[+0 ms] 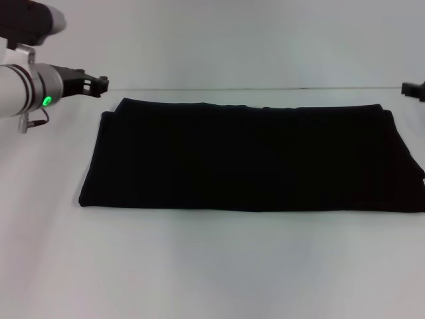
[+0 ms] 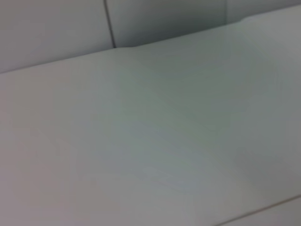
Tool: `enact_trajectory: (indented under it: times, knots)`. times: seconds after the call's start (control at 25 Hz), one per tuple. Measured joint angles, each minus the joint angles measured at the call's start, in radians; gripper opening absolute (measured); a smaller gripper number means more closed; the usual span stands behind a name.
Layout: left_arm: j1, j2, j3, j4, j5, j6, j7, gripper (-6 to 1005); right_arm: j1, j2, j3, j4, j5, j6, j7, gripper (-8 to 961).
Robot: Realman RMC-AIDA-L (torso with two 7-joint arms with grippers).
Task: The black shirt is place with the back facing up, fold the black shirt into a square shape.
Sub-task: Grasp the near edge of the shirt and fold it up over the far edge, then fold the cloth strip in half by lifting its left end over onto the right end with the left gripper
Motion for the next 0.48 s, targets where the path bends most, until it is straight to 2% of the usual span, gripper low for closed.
enact_trajectory:
  times: [0.12,0.16,0.24,0.32,0.44,0.48]
  knots:
    - [0.013,0.005,-0.001,0.031,0.0,0.036,-0.053,420,-0.008,-0.009,0.002,-0.029,0.015,-0.076,0.042,447]
    - [0.026,0.005,0.001,0.067,0.0,0.091,-0.082,467,-0.013,-0.014,0.002,-0.033,0.031,-0.115,0.046,469]
    - [0.052,0.0,0.004,0.145,-0.004,0.226,-0.127,545,-0.031,-0.025,0.002,-0.041,0.082,-0.218,0.051,515]
    - [0.08,-0.002,0.003,0.225,-0.02,0.437,-0.154,623,-0.051,-0.037,-0.003,-0.042,0.134,-0.333,0.051,560]
    - [0.11,0.01,0.0,0.292,-0.066,0.729,-0.159,721,-0.081,-0.047,-0.005,-0.042,0.205,-0.513,0.04,602]
    - [0.115,0.015,-0.002,0.298,-0.077,0.778,-0.161,741,-0.088,-0.046,-0.006,-0.042,0.219,-0.561,0.032,611]
